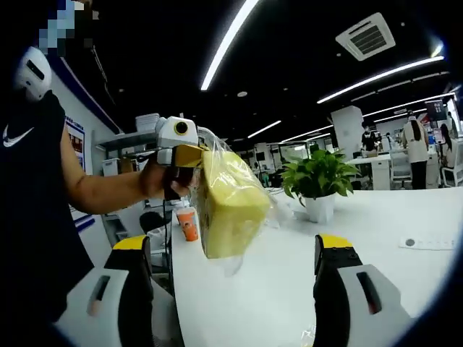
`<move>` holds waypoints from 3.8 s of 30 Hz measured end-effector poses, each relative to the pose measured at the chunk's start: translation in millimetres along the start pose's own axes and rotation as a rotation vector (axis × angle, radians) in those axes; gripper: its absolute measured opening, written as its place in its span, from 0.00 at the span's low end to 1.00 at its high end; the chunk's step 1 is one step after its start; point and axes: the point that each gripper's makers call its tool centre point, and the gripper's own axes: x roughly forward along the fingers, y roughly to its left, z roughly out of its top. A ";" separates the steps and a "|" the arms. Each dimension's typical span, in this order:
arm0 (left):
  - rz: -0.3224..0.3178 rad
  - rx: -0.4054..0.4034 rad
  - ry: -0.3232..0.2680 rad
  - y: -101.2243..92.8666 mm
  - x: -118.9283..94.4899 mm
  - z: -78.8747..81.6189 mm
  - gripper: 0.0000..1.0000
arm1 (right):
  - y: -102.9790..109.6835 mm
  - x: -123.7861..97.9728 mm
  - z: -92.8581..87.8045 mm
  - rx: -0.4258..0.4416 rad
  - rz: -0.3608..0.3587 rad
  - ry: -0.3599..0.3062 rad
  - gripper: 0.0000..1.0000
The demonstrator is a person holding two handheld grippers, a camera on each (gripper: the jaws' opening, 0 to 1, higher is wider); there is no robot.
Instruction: Compare the silicone blocks by pressing each to a similar depth, holding the contact briefly, and releasing to observe deformation and rebound differences across the visible hardness samples.
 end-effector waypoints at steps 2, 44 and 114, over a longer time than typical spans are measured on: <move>-0.012 -0.003 -0.005 -3.7 1.4 0.0 0.00 | 2.3 3.8 3.0 0.016 0.014 -0.016 0.83; -0.013 -0.025 -0.078 -11.0 -9.4 -5.2 0.00 | 29.4 15.2 8.7 0.114 0.104 0.076 0.08; 0.053 0.003 -0.076 -15.4 -18.6 -20.5 0.00 | 35.9 27.9 -3.5 0.052 0.123 0.121 0.57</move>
